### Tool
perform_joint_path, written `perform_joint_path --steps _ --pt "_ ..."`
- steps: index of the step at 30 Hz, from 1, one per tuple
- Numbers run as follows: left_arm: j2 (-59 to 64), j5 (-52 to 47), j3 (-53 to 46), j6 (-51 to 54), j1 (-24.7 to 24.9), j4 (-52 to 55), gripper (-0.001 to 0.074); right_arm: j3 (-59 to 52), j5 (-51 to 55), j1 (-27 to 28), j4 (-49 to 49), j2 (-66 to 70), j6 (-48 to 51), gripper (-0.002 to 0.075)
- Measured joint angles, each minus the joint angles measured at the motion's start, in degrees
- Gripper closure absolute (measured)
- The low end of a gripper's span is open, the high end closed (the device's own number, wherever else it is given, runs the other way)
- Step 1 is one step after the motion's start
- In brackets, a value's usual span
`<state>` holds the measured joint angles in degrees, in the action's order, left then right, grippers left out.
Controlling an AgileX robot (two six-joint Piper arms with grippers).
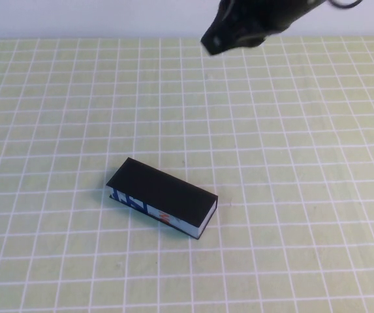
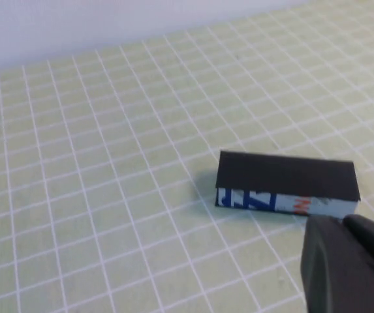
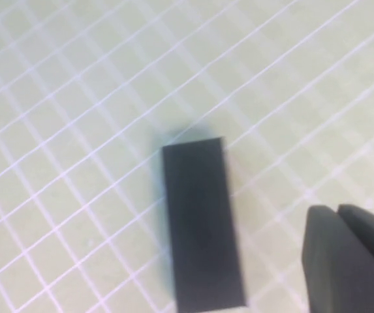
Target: Return glasses to glasses case
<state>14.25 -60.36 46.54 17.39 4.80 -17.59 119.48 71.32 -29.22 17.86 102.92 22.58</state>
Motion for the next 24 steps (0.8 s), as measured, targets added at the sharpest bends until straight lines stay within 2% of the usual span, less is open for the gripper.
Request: perform_joint_path --steps 6,11,15,19,24 --pt "-8.15 10.52 -8.92 -4.17 0.00 0.20 0.0738 -0.24 0.75 0.00 -6.25 -14.36 -4.59 0.0743" --pt "-9.48 19.44 -15.96 -8.46 0.00 -1.65 0.0738 -7.35 -2.32 0.00 -6.66 -26.93 -5.17 0.0743" --pt "-9.48 23.12 -20.35 -9.05 0.00 -1.90 0.0738 -20.71 -12.28 0.00 -7.44 -40.63 -3.14 0.0743" --pt "-9.48 23.89 -22.09 -9.09 0.00 -2.01 0.0738 -40.69 -23.94 0.00 -7.55 -55.22 -1.55 0.0743" --pt "-9.48 25.61 -22.35 -9.22 0.00 -1.99 0.0738 -64.99 -33.23 0.00 -7.66 -70.49 -1.27 0.0743"
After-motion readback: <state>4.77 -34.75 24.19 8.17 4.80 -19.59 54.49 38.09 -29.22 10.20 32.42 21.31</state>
